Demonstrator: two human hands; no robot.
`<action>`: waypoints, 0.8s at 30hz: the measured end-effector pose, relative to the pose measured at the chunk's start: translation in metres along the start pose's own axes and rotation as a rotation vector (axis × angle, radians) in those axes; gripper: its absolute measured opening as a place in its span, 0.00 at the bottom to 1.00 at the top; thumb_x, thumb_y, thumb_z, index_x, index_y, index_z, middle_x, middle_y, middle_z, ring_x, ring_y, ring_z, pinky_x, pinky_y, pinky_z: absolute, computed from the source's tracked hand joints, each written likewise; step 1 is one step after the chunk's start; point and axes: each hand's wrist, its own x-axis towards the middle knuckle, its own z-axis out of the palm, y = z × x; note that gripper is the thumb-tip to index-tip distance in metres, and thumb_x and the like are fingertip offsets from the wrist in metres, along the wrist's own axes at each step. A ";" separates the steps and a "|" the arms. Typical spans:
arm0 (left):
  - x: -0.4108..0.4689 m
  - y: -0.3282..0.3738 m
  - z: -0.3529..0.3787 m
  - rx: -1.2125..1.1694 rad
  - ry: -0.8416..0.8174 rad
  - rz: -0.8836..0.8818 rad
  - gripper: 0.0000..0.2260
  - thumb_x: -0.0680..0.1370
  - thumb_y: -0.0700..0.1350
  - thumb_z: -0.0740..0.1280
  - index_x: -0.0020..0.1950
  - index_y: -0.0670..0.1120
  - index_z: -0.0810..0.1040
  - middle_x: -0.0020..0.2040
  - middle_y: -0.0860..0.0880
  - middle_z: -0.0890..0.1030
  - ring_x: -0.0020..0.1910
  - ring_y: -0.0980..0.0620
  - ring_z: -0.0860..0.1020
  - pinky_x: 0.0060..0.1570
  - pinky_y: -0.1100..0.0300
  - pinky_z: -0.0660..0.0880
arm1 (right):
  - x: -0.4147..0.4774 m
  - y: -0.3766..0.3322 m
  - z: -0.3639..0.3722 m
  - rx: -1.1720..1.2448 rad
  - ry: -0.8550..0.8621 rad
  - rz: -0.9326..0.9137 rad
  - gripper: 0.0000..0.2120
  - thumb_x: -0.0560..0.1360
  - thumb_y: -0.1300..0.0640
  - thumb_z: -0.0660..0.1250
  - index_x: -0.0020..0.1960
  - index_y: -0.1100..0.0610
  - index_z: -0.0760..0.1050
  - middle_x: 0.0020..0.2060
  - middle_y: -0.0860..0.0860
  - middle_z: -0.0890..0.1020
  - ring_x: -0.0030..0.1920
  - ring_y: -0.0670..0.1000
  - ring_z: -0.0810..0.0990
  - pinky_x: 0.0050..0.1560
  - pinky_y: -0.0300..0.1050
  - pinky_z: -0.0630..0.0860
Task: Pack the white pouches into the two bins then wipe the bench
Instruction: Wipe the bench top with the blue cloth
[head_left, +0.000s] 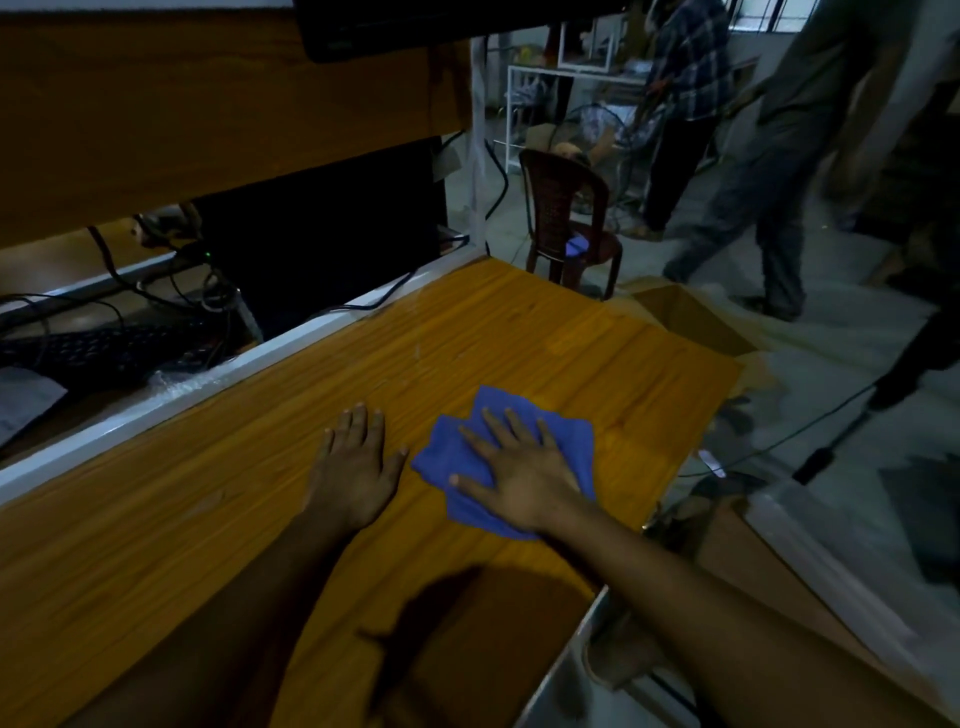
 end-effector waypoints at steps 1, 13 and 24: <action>-0.005 0.002 0.001 -0.007 0.003 -0.005 0.36 0.78 0.68 0.40 0.79 0.46 0.45 0.80 0.45 0.44 0.78 0.48 0.42 0.76 0.49 0.43 | -0.013 0.009 -0.002 0.004 -0.010 -0.055 0.38 0.73 0.25 0.42 0.78 0.40 0.43 0.79 0.48 0.44 0.78 0.53 0.40 0.74 0.63 0.39; -0.084 0.033 0.002 -0.034 0.086 -0.052 0.28 0.82 0.59 0.48 0.79 0.45 0.54 0.79 0.42 0.53 0.78 0.44 0.50 0.75 0.47 0.50 | -0.060 0.018 -0.002 0.049 0.021 0.242 0.39 0.72 0.26 0.38 0.78 0.44 0.43 0.79 0.52 0.45 0.78 0.57 0.41 0.73 0.66 0.41; -0.148 0.018 -0.004 -0.092 0.152 -0.228 0.26 0.83 0.56 0.50 0.77 0.44 0.58 0.78 0.41 0.55 0.78 0.42 0.51 0.75 0.44 0.49 | -0.093 0.018 -0.002 0.043 0.007 0.021 0.41 0.70 0.23 0.35 0.78 0.41 0.44 0.79 0.49 0.46 0.78 0.53 0.41 0.74 0.63 0.44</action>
